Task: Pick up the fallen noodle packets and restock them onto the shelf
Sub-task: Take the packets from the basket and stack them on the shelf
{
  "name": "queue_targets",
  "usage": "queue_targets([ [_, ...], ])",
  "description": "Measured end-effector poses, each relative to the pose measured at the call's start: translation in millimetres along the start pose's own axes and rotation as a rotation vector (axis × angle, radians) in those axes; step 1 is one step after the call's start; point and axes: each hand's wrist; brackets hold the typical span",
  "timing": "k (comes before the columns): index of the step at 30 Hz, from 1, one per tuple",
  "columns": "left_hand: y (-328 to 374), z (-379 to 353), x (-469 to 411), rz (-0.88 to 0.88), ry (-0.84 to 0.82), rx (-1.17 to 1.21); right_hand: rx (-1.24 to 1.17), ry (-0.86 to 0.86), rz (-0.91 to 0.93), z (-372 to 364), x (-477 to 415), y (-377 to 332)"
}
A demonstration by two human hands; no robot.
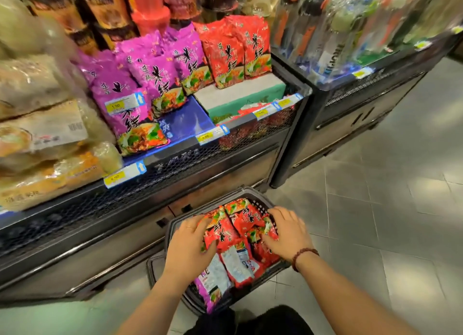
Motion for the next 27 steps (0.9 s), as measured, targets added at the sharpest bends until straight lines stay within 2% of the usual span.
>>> queue_targets([
  [5,-0.1,-23.0,-16.6,0.134,-0.047,-0.024,0.023,-0.09,0.057,-4.6,-40.1,26.9],
  [11,24.4,-63.0,-45.6,0.342,-0.027,-0.066,0.051,-0.219,0.201,-15.7,-114.0,76.2],
  [15,34.8,-102.8,-53.1,0.538,-0.008,-0.008,0.051,-0.326,0.278,-37.4,-156.7,100.6],
  [22,39.8,-182.4,-39.8,0.769,0.071,0.042,0.078,-0.528,0.348,-115.4,-199.1,109.5],
  [27,19.5,-244.9,-22.9,0.871,0.078,0.066,0.049,-0.542,0.371,-197.3,-214.4,112.4],
])
Point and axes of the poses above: each hand's wrist, its own x-axis away from the middle knuckle, its own z-axis out of the back of the hand, y = z × x, and after that the axes turned 6 degrees about y, right-handed
